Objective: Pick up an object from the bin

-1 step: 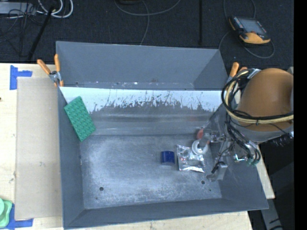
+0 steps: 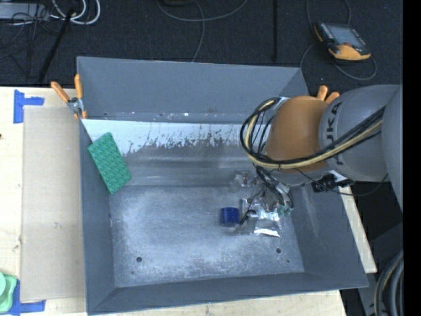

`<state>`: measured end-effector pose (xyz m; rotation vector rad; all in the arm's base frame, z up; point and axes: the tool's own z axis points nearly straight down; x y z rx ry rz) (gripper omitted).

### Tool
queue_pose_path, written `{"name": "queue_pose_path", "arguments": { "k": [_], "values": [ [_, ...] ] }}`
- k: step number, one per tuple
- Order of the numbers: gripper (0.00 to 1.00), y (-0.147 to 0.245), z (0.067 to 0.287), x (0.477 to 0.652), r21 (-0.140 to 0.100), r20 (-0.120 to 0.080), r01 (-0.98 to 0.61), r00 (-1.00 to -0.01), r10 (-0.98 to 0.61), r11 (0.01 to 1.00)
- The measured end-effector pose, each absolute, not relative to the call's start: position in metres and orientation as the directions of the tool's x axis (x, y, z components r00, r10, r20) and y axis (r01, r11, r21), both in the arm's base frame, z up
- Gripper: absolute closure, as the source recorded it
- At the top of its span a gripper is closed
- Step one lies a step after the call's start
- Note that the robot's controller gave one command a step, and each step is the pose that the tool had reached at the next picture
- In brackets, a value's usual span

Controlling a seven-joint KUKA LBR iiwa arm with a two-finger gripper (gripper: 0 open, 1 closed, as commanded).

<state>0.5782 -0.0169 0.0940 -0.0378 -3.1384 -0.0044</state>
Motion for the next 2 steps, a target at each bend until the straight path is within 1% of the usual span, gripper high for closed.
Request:
{"name": "queue_pose_path", "arguments": {
  "k": [1,2],
  "values": [
    [0.00,-0.028,0.067,0.535,0.000,0.007,0.015,-1.000,0.015,1.000],
    [0.00,-0.039,0.070,0.578,0.000,-0.004,0.074,-0.997,0.074,0.997]
  ]
}}
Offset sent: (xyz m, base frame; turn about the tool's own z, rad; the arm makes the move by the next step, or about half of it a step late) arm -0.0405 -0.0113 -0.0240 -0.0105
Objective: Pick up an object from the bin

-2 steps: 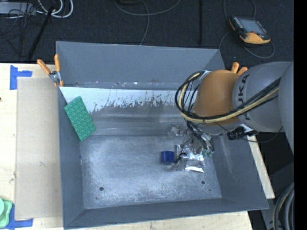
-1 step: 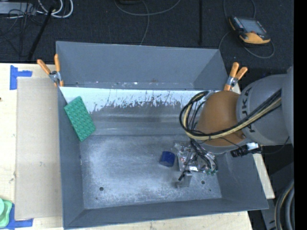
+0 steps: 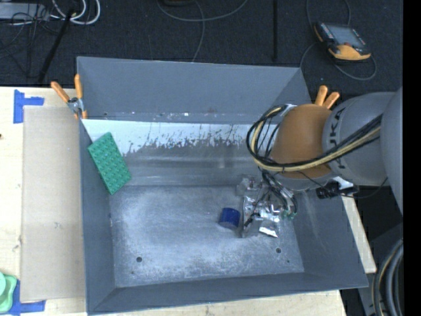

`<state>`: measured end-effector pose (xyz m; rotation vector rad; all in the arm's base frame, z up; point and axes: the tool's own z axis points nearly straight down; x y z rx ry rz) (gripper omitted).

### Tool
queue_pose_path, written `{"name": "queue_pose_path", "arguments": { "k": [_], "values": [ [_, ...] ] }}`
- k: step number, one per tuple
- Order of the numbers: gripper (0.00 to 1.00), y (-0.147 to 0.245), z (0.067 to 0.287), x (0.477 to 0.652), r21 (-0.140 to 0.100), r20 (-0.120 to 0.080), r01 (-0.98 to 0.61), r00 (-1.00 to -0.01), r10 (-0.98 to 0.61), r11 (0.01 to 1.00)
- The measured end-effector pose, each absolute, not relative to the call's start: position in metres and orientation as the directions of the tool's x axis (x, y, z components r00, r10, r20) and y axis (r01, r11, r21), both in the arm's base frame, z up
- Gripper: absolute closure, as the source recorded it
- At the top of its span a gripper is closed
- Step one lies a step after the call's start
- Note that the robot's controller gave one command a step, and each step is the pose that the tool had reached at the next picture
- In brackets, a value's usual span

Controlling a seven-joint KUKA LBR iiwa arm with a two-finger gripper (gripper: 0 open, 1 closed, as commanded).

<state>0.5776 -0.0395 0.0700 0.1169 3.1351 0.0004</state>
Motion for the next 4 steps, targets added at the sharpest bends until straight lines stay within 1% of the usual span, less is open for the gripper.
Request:
{"name": "queue_pose_path", "arguments": {
  "k": [1,2,3,4],
  "values": [
    [0.00,-0.046,0.069,0.540,0.000,0.004,0.227,-0.974,0.227,0.974],
    [0.00,-0.038,0.069,0.516,0.000,0.004,0.341,-0.940,0.341,0.940],
    [0.00,-0.049,0.070,0.558,0.001,-0.001,0.481,-0.877,0.481,0.877],
    [0.00,-0.003,0.155,0.612,0.002,-0.005,0.234,-0.972,0.234,0.972]
  ]
}}
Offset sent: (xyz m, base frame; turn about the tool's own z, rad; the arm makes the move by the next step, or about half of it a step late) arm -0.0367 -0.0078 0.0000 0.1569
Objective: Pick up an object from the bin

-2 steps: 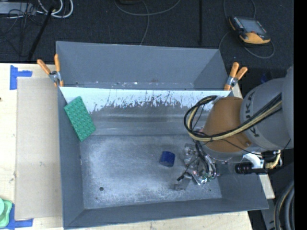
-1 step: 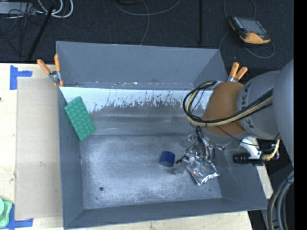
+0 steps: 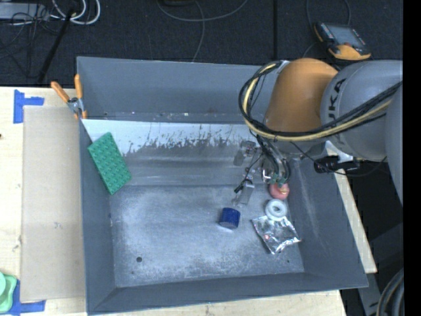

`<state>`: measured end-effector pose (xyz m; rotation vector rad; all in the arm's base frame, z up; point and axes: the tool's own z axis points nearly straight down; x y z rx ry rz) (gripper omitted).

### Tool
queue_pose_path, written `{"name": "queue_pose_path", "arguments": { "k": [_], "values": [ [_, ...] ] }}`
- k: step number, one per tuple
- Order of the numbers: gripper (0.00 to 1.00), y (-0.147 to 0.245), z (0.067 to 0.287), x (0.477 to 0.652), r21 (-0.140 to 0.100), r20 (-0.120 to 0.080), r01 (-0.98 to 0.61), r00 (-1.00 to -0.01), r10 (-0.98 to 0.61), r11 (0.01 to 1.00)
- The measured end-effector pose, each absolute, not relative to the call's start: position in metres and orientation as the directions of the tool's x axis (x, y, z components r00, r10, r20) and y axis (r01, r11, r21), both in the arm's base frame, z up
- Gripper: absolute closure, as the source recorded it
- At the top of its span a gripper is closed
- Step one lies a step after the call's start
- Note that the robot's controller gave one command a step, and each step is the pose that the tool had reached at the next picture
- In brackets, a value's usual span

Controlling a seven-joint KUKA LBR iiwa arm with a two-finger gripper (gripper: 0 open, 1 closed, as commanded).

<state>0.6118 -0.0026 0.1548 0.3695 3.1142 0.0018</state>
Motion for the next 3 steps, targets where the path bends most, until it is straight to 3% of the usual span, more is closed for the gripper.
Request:
{"name": "queue_pose_path", "arguments": {
  "k": [1,2,3],
  "values": [
    [0.00,-0.053,0.068,0.585,-0.002,0.008,0.090,-0.996,0.090,0.996],
    [0.00,-0.046,0.069,0.546,0.000,0.005,0.159,-0.987,0.159,0.987],
    [0.00,-0.058,0.069,0.525,-0.001,0.003,0.406,-0.914,0.406,0.914]
  ]
}}
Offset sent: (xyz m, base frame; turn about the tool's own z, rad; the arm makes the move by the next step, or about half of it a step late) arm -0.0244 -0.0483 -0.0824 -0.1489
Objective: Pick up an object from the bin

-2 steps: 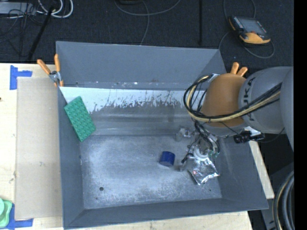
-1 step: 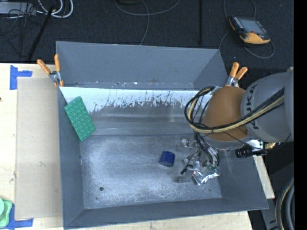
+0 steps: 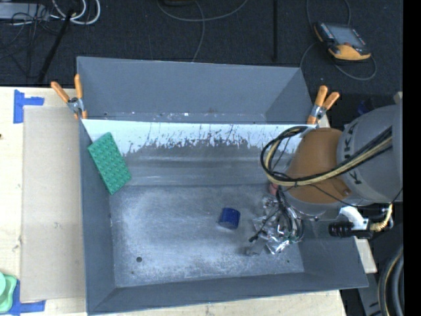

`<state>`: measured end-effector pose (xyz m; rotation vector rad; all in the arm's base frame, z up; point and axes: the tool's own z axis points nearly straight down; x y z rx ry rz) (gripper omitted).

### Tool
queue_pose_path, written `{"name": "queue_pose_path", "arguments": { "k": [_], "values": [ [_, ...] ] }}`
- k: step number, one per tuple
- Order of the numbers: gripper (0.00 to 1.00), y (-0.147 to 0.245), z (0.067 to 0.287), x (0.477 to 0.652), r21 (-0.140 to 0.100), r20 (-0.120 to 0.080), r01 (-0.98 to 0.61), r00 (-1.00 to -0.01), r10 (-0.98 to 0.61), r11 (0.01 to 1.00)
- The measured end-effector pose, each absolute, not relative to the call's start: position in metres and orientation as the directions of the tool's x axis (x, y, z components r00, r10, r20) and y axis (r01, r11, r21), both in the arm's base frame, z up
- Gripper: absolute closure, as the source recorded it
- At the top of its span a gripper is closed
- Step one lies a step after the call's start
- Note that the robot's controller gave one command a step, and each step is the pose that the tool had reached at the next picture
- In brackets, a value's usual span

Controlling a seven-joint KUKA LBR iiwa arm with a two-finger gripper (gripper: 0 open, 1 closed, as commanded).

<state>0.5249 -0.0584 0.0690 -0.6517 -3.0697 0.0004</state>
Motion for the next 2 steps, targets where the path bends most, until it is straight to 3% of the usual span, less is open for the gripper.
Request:
{"name": "queue_pose_path", "arguments": {
  "k": [1,2],
  "values": [
    [0.00,-0.1153,0.0696,0.5423,0.000,-0.001,0.436,-0.900,0.436,0.900],
    [1.00,-0.1133,0.0695,0.5419,0.000,0.001,0.432,-0.902,0.432,0.902]
  ]
}}
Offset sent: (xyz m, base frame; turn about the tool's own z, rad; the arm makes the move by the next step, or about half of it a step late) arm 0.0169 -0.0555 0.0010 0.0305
